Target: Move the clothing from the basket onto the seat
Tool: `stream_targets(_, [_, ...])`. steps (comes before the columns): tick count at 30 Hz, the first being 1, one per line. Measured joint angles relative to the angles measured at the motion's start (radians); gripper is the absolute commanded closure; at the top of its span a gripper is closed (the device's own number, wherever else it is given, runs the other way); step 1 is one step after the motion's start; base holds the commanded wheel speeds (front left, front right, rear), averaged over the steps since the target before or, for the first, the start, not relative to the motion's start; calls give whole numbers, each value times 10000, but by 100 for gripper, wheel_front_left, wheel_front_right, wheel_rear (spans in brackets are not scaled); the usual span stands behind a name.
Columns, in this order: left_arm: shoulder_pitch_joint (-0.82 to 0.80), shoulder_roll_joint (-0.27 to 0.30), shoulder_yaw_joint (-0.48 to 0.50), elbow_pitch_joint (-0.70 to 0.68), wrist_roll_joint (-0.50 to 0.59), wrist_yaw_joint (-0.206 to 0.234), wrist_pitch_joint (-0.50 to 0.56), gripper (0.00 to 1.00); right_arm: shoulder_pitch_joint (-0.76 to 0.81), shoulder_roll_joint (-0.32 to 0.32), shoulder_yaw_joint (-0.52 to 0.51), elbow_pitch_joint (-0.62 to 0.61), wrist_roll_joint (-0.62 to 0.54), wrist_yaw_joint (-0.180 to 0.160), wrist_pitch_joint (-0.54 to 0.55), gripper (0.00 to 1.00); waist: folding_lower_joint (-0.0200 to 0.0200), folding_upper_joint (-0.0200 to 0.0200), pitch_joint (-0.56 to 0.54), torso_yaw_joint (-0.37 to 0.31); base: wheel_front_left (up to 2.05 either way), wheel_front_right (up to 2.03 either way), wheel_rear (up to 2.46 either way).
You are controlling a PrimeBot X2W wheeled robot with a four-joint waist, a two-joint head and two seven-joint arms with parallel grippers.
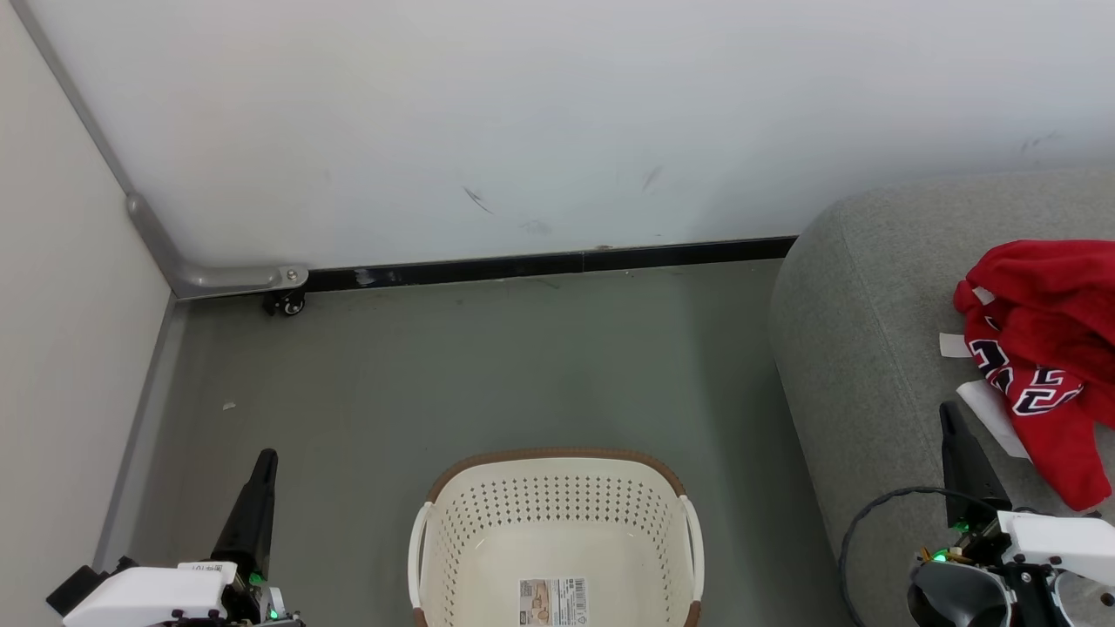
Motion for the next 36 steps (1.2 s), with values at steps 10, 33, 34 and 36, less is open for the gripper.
stream_targets(10, [0, 0, 0, -8, 0, 0, 0, 100, -1, 10, -17, 2, -2, 0, 0, 100, 0, 0, 0, 0, 0, 0, 0])
stream_targets(33, [0, -2, 0, -36, 0, -13, 0, 100, -3, 58, -58, 6, -33, 0, 88, 100, 0, 0, 1, 0, 0, 0, 0])
stream_targets(34, [0, -2, 0, -36, 0, -13, 0, 100, -3, 59, -61, 6, -48, 0, 88, 100, 0, 0, 1, 0, 0, 0, 0])
stream_targets(36, [0, -2, 0, -38, 0, -13, 0, 100, -3, 59, -65, 6, -63, 0, 88, 100, 0, 0, 1, 0, 0, 0, 0])
